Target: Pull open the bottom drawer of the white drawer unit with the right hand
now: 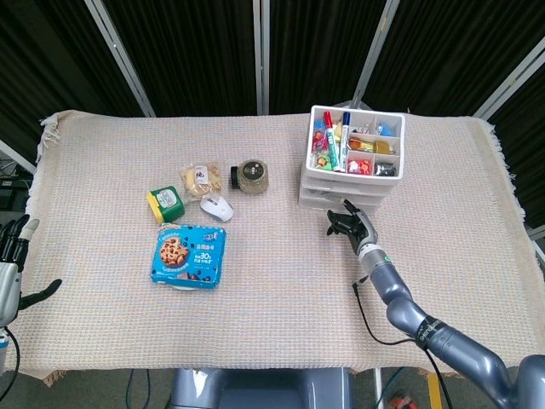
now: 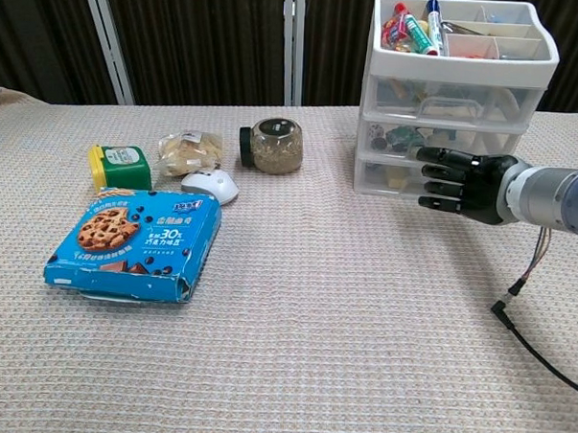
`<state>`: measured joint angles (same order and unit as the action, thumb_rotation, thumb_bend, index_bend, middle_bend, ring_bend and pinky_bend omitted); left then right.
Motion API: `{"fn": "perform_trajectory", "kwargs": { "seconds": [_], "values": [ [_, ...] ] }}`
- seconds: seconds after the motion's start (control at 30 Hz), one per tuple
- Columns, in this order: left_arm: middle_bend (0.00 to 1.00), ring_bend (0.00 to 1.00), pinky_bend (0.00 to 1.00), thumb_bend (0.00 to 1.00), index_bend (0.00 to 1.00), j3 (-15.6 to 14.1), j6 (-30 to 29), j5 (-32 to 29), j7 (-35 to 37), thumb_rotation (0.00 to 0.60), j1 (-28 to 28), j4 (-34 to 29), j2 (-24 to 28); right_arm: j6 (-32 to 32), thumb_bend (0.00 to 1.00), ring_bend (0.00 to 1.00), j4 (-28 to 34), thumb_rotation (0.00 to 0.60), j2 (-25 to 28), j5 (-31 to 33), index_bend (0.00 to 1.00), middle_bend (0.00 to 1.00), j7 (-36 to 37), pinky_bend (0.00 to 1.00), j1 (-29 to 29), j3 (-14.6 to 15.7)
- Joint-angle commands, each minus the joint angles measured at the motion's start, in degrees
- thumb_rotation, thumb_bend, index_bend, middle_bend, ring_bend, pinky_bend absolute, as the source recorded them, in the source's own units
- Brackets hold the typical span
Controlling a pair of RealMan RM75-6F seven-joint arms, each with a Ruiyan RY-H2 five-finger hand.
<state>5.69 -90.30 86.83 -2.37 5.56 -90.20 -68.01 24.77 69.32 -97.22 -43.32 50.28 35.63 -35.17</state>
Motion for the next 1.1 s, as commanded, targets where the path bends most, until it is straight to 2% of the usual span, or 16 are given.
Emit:
{"fn": "perform_trajectory", "kwargs": {
  "seconds": [0.03,0.4,0.77,0.83,1.1],
  "values": [
    [0.0,0.0,0.0,0.09,0.0,-0.09,0.17,-0.01,-0.24,0.6,0.07,-0.05,-0.07,-1.11,0.4,0.82,0.29,0.6,-0.04,-0.76,0.36,0.87,0.44,0.63,-0.32,-0.35],
    [0.0,0.0,0.0,0.09,0.0,-0.26,0.07,0.17,-0.31,0.6,0.05,-0.21,-0.06,-2.69,0.41,0.82,2.08,0.6,0.05,-3.15,0.37,0.87,1.08,0.63,-2.01,-0.82],
    [0.0,0.0,0.0,0.09,0.0,-0.69,-0.3,1.08,-0.58,0.6,0.02,-0.51,-0.17,-1.99,0.4,0.81,8.79,0.6,1.84,-7.31,0.37,0.87,1.42,0.63,-6.94,0.56],
    [0.0,0.0,0.0,0.09,0.0,-0.74,-0.33,1.17,-0.67,0.6,0.01,-0.53,-0.19,-1.81,0.4,0.81,9.6,0.6,2.2,-7.86,0.35,0.86,1.41,0.63,-7.67,0.95],
    [0.0,0.0,0.0,0.09,0.0,-1.08,-0.92,2.06,-1.02,0.6,-0.15,-0.88,-0.24,1.68,0.38,0.78,13.46,0.6,3.41,-10.4,0.16,0.82,-0.13,0.6,-10.47,3.47]
  ]
}}
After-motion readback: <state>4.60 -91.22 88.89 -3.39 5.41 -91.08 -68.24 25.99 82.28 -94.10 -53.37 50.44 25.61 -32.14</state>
